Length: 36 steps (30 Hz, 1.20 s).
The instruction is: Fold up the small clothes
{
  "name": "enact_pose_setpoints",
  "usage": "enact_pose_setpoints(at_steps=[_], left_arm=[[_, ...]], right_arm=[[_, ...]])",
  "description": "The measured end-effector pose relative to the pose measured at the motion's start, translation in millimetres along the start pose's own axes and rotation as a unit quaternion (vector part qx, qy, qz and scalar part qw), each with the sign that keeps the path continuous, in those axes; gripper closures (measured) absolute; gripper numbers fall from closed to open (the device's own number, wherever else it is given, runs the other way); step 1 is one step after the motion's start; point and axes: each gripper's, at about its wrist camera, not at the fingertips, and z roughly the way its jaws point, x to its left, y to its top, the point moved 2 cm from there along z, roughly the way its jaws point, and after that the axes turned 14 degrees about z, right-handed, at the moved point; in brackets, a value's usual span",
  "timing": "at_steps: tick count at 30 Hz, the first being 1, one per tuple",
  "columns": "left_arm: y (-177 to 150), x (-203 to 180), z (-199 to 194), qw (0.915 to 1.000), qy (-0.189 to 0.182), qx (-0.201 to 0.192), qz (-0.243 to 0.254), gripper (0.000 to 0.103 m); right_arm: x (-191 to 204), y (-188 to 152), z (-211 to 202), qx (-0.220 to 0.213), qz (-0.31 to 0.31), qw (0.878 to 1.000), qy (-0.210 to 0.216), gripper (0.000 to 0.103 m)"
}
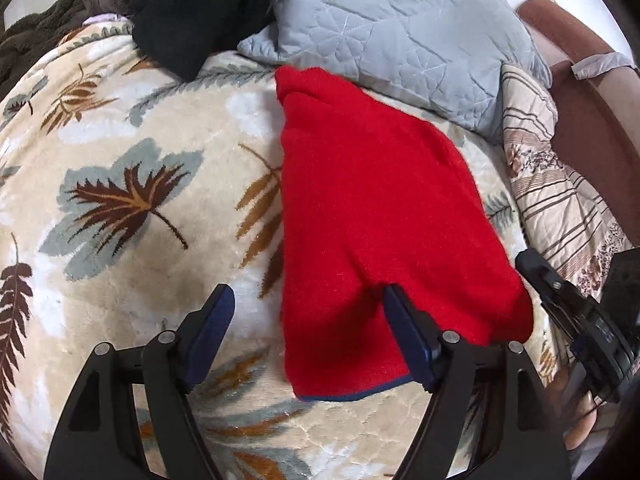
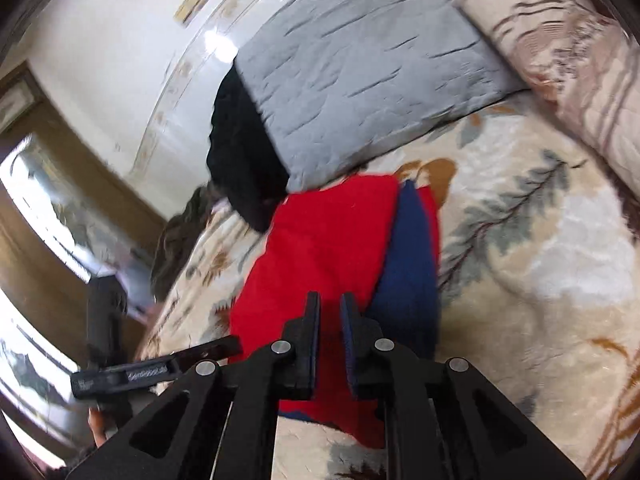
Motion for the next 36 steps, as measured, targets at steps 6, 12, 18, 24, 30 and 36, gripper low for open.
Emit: enact_pose_setpoints(at_steps=[6, 12, 18, 24, 30, 36], left_arm=[[-9.3, 4.6, 16.9, 0.9994, -0.025, 0.019, -0.012, 0.025], [35.2, 35.8, -1.5, 0.9968, -0.057, -0.016, -0.053, 0.026], [71.9, 50.5, 26.5, 0.9951, -0.064, 0.012, -0.075, 0.026], [79.2, 50.7, 52.2, 0.9957, -0.055, 0.014, -0.073, 0.025], [73.0, 49.1, 72.6, 0.9960, -0.047, 0.019, -0.074, 0.020], [50.9, 53.6, 37.7, 0.9957, -0.054, 0.001, -0.075, 0.021]], right_arm=[[-4.0, 4.1, 15.8, 0.004, 0.002, 0.998, -0.056, 0.087], [-22.5, 55.8, 38.7, -0.026, 0.136, 0.990, -0.017, 0.067], [-3.0, 80.8, 91.1, 0.023, 0.062, 0.996, -0.057, 0.090], [8.3, 98.2, 91.8, -0.022, -0.010, 0.992, -0.127, 0.091], [-16.9, 89.4, 108.0, 0.000, 0.009, 0.986, -0.165, 0.089], [-1.4, 70.3, 57.7, 0.020, 0.009, 0.995, -0.093, 0.079]])
